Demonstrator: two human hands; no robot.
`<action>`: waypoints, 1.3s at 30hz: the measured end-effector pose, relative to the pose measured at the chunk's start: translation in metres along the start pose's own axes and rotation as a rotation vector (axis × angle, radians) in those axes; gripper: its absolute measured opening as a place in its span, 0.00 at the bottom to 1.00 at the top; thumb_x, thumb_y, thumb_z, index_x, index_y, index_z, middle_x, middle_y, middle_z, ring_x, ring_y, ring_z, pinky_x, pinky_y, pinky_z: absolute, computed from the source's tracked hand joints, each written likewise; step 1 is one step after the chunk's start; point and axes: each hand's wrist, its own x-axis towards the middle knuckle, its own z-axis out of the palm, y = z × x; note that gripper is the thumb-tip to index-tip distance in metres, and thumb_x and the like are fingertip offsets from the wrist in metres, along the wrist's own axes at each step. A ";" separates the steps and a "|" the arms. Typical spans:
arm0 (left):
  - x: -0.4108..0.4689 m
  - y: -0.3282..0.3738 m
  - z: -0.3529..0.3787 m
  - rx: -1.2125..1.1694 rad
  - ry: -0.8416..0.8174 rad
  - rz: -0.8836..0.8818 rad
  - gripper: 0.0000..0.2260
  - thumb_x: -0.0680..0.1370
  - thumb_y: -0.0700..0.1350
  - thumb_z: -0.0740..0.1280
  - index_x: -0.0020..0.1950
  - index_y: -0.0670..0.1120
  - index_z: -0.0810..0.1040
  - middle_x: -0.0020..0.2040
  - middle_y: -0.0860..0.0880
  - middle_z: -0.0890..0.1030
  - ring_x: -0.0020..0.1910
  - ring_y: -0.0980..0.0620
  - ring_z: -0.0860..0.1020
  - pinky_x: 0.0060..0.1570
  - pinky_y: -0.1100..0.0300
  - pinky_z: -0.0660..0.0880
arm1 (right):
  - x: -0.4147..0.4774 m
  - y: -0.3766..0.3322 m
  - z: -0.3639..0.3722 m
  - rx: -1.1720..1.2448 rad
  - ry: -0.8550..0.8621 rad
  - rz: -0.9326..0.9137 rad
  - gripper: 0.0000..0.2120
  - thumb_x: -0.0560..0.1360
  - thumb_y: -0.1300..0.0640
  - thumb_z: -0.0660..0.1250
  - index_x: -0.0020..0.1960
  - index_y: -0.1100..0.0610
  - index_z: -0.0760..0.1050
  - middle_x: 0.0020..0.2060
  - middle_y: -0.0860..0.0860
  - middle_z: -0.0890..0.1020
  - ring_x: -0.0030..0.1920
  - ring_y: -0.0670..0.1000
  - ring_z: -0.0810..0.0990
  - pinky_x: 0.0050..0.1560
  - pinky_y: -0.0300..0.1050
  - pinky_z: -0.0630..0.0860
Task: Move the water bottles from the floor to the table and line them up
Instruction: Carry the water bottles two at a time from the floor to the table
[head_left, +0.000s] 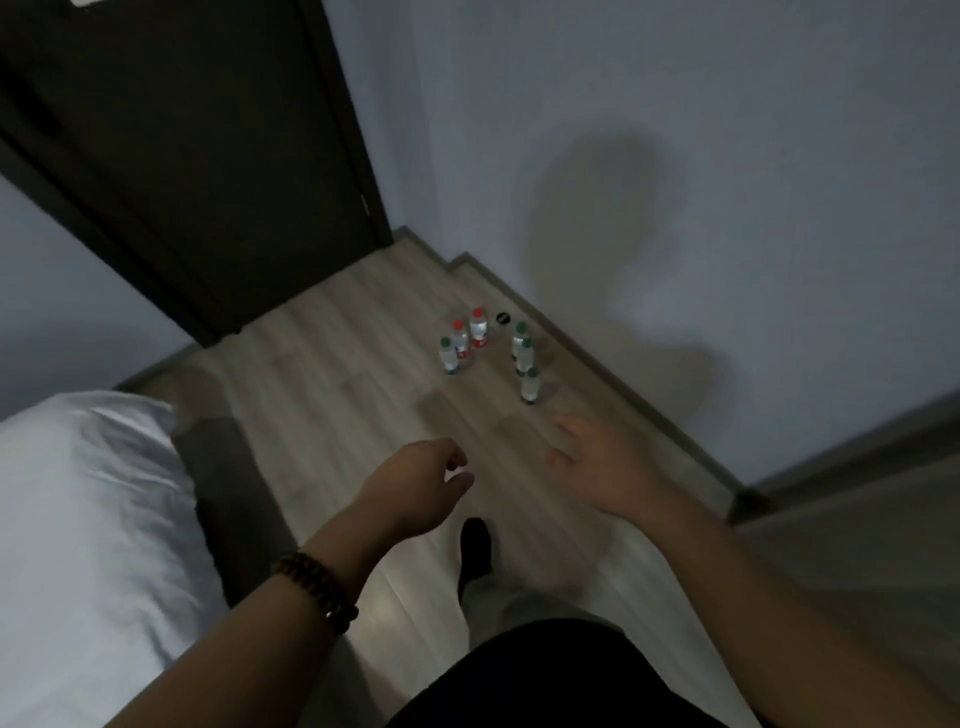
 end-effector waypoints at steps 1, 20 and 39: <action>0.018 -0.007 -0.013 0.008 0.005 0.009 0.16 0.83 0.54 0.66 0.67 0.49 0.78 0.63 0.51 0.81 0.58 0.52 0.80 0.57 0.56 0.77 | 0.021 -0.006 0.001 0.018 -0.005 0.005 0.21 0.81 0.51 0.68 0.72 0.59 0.76 0.68 0.57 0.80 0.67 0.58 0.78 0.64 0.47 0.73; 0.306 -0.153 -0.204 0.009 -0.061 0.120 0.11 0.81 0.52 0.68 0.60 0.49 0.81 0.58 0.51 0.84 0.54 0.51 0.82 0.52 0.61 0.74 | 0.313 -0.149 -0.028 0.062 0.065 0.151 0.24 0.83 0.47 0.65 0.75 0.56 0.73 0.68 0.55 0.80 0.66 0.56 0.78 0.64 0.46 0.74; 0.543 -0.213 -0.121 0.066 -0.311 0.349 0.05 0.79 0.44 0.70 0.53 0.46 0.82 0.50 0.46 0.86 0.51 0.43 0.83 0.50 0.57 0.75 | 0.446 -0.078 0.077 0.286 0.196 0.676 0.25 0.81 0.44 0.67 0.75 0.48 0.69 0.69 0.51 0.78 0.66 0.53 0.78 0.66 0.51 0.76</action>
